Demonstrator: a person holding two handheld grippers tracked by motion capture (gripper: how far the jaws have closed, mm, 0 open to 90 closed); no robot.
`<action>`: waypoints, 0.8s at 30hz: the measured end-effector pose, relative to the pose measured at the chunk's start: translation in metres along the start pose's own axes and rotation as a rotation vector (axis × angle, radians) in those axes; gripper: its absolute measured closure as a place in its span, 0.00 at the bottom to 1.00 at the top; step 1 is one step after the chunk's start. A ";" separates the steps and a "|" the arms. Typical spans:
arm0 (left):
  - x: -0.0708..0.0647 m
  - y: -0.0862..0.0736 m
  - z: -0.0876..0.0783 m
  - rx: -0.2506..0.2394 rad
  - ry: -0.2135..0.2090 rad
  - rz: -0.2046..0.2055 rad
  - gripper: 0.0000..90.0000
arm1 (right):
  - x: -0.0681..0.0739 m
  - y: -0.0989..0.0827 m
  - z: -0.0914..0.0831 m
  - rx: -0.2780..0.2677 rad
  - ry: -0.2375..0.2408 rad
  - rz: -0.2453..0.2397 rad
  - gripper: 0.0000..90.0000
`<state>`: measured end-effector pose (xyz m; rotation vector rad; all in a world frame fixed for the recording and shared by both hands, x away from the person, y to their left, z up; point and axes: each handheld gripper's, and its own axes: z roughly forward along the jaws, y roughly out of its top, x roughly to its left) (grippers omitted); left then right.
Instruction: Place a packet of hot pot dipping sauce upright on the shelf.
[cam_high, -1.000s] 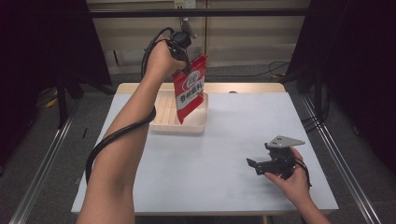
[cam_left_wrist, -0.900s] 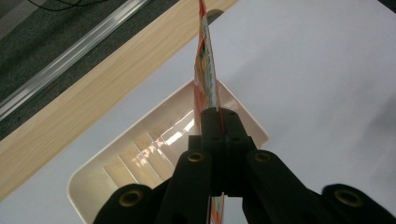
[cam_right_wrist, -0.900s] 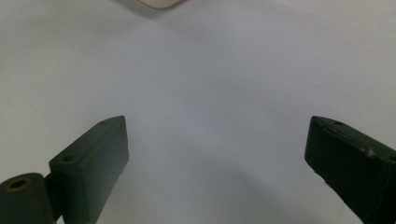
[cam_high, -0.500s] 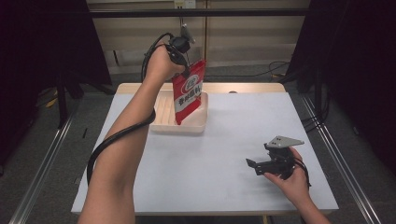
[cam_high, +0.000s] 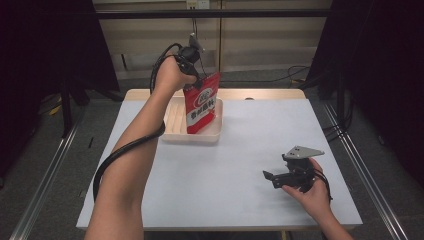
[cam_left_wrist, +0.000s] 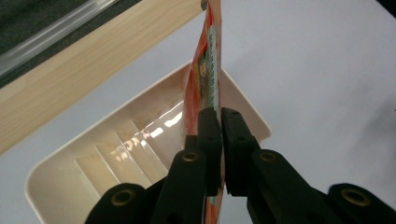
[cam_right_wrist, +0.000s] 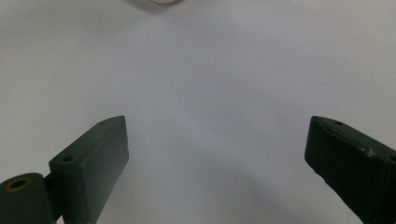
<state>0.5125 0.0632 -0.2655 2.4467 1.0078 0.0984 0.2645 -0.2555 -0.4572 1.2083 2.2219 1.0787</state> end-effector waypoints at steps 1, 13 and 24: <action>0.000 0.000 0.000 -0.003 -0.007 -0.012 0.97 | 0.000 0.000 0.000 0.000 0.000 0.000 0.07; 0.002 -0.008 -0.001 0.016 0.020 -0.060 0.56 | 0.000 0.001 0.001 0.005 0.002 0.003 0.07; -0.002 -0.020 -0.008 0.020 -0.005 -0.046 0.44 | 0.001 0.003 0.004 0.008 0.010 -0.008 0.07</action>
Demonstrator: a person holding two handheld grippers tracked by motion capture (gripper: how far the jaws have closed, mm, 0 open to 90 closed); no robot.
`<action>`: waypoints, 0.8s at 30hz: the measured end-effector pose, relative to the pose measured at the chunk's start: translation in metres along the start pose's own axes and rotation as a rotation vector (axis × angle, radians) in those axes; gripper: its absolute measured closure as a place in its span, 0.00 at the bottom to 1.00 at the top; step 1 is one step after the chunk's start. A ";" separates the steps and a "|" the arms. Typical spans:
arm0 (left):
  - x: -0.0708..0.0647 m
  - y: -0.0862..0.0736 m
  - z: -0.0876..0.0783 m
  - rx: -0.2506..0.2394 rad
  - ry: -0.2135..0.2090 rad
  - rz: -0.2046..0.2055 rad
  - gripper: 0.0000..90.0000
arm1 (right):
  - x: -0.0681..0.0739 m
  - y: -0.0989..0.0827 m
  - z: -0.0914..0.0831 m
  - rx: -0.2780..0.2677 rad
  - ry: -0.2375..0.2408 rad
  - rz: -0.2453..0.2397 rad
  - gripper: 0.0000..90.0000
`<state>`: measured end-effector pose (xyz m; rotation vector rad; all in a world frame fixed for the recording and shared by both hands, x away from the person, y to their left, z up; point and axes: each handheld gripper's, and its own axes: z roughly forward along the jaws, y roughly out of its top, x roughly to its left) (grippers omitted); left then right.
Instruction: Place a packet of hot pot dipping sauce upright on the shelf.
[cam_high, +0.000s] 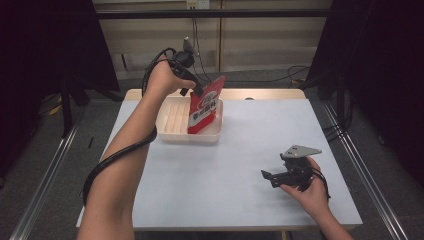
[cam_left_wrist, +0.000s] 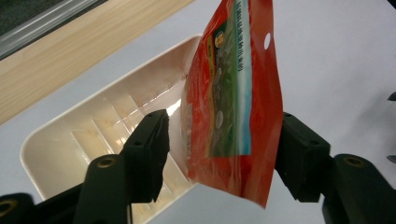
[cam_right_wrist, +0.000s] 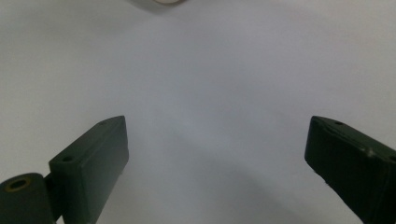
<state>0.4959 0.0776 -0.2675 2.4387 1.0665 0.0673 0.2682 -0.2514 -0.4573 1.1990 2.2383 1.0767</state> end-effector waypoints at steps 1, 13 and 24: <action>0.000 -0.002 -0.001 -0.012 -0.002 -0.002 0.43 | 0.000 0.000 0.000 -0.001 -0.004 -0.002 0.07; 0.000 -0.022 -0.005 -0.042 -0.049 -0.023 0.34 | 0.002 0.000 0.000 0.003 -0.009 -0.002 0.06; -0.001 -0.038 -0.005 -0.040 -0.086 -0.034 0.26 | 0.004 0.001 0.001 0.001 -0.013 -0.006 0.06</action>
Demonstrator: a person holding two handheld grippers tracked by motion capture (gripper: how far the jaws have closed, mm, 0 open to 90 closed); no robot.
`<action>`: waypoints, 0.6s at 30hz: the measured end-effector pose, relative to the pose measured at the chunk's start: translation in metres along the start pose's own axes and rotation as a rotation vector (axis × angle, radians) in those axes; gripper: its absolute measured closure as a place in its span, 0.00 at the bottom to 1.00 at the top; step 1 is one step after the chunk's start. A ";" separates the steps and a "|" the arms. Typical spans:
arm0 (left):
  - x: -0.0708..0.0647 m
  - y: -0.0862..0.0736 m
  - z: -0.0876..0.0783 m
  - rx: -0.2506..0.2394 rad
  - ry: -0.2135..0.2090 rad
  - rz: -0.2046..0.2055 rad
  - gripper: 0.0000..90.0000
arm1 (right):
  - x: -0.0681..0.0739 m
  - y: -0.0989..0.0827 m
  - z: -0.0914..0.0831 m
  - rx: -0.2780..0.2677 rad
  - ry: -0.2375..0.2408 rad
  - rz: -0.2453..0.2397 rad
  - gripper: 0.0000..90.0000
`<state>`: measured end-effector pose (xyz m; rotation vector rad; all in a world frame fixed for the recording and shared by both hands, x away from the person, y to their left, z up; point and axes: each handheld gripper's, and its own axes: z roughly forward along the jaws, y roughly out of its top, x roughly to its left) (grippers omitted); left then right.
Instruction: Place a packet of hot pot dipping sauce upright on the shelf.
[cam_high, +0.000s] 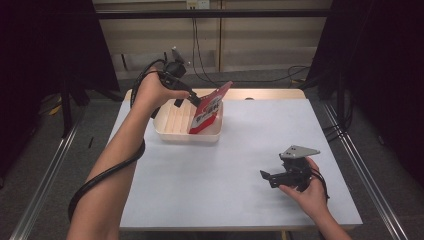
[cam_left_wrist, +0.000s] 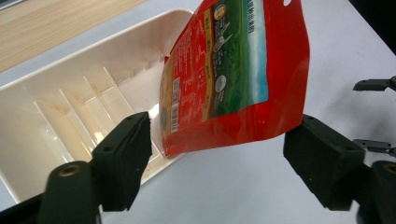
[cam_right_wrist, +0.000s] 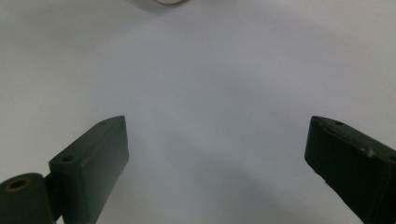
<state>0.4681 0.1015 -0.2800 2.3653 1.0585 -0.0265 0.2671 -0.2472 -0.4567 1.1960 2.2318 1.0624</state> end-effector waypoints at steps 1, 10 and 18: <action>0.000 -0.001 0.000 0.000 -0.005 0.002 0.24 | 0.000 0.000 0.000 0.001 0.004 -0.001 0.06; -0.002 -0.015 0.002 -0.018 -0.033 0.026 0.16 | 0.000 0.000 0.000 0.002 0.003 0.003 0.06; 0.000 -0.030 0.003 -0.029 -0.042 0.044 0.13 | 0.001 0.000 0.000 0.004 0.007 -0.002 0.07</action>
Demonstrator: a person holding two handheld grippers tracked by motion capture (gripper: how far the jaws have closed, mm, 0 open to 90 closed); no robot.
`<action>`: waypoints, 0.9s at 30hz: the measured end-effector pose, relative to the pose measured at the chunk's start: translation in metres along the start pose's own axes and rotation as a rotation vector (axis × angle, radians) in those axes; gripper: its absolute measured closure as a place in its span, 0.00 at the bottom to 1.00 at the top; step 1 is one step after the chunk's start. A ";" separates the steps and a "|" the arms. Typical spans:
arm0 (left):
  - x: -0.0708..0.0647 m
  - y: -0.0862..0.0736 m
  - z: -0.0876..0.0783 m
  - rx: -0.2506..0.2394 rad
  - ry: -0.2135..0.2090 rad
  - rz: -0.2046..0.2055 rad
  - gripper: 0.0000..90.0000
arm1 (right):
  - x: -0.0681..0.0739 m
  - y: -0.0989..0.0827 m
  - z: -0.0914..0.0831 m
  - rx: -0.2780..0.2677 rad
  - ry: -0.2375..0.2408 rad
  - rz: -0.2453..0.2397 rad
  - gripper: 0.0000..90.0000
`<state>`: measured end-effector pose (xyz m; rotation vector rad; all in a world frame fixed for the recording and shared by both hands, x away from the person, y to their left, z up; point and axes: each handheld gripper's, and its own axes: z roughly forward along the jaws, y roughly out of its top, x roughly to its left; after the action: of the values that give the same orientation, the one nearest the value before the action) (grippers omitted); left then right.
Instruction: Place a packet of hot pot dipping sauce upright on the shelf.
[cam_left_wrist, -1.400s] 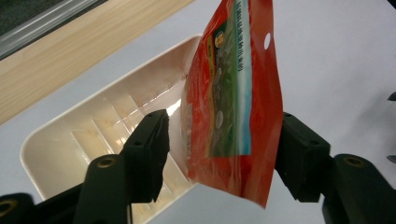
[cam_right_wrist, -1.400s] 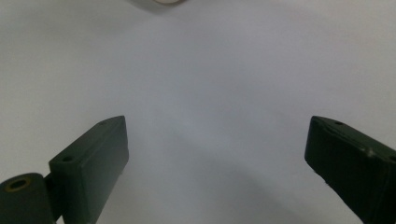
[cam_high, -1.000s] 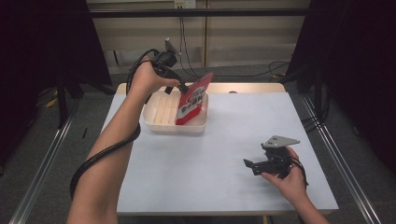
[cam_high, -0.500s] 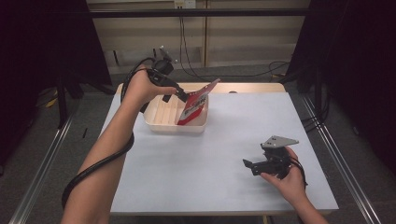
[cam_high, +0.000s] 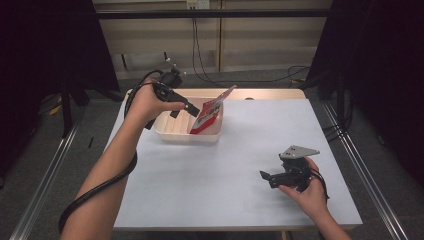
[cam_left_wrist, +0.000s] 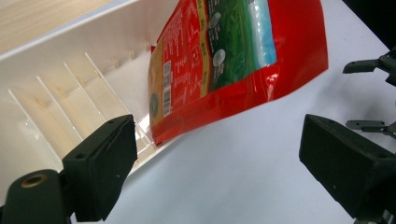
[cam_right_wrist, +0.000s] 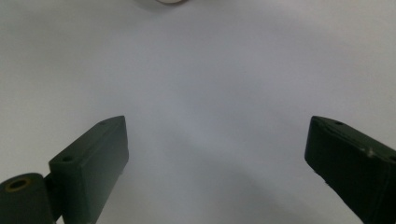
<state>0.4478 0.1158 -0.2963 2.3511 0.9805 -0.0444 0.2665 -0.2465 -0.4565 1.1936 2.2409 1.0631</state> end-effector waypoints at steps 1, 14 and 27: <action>0.000 -0.002 0.000 -0.001 -0.001 -0.002 0.12 | 0.000 0.000 0.000 0.001 0.000 0.002 0.06; -0.004 -0.024 0.004 0.007 -0.001 0.043 0.11 | 0.002 0.000 0.002 0.004 0.002 -0.006 0.07; -0.005 -0.041 0.011 0.007 -0.016 0.059 0.11 | 0.002 0.000 0.001 0.001 0.002 -0.001 0.07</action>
<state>0.4190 0.1296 -0.3249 2.3809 0.9038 -0.0435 0.2665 -0.2446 -0.4571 1.1919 2.2436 1.0634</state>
